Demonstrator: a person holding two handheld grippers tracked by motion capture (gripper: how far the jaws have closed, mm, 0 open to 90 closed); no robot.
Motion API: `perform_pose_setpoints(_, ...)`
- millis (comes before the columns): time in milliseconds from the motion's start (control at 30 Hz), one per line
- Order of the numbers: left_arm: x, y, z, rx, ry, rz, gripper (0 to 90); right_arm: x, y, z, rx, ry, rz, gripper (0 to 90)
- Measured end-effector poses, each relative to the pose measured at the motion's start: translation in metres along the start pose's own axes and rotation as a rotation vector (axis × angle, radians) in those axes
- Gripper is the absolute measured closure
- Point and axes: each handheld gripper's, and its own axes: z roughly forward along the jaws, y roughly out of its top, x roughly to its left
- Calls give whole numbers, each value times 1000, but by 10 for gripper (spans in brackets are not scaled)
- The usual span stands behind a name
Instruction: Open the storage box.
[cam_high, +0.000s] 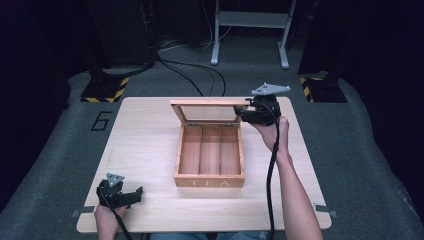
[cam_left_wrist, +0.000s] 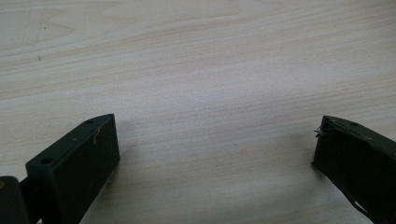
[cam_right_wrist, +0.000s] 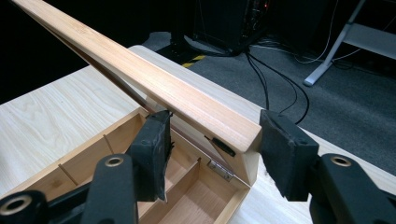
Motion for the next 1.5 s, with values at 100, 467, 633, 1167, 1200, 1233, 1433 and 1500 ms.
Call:
perform_pose_setpoints(100,0,0,0,0,0,2,0,0,0,0,-1,0,0,448)
perform_pose_setpoints(467,0,0,0,0,0,2,0,0,0,0,-2,-1,0,448)
perform_pose_setpoints(633,0,0,0,0,0,1,0,0,0,0,-3,0,-5,448)
perform_pose_setpoints(1167,-1,0,0,-1,-2,-7,0,11,-9,-6,-4,-31,-24,444)
perform_pose_setpoints(1200,0,0,0,-2,-2,-7,0,13,-11,-7,-6,-34,-32,443)
perform_pose_setpoints(1233,0,0,0,0,-2,-6,0,15,-12,-7,-8,-40,-28,442)
perform_pose_setpoints(1433,0,0,-1,8,-5,4,0,23,-23,-12,-6,-51,-54,434)
perform_pose_setpoints(1500,0,0,-1,8,-4,4,0,26,-27,-14,-6,-53,-58,430)
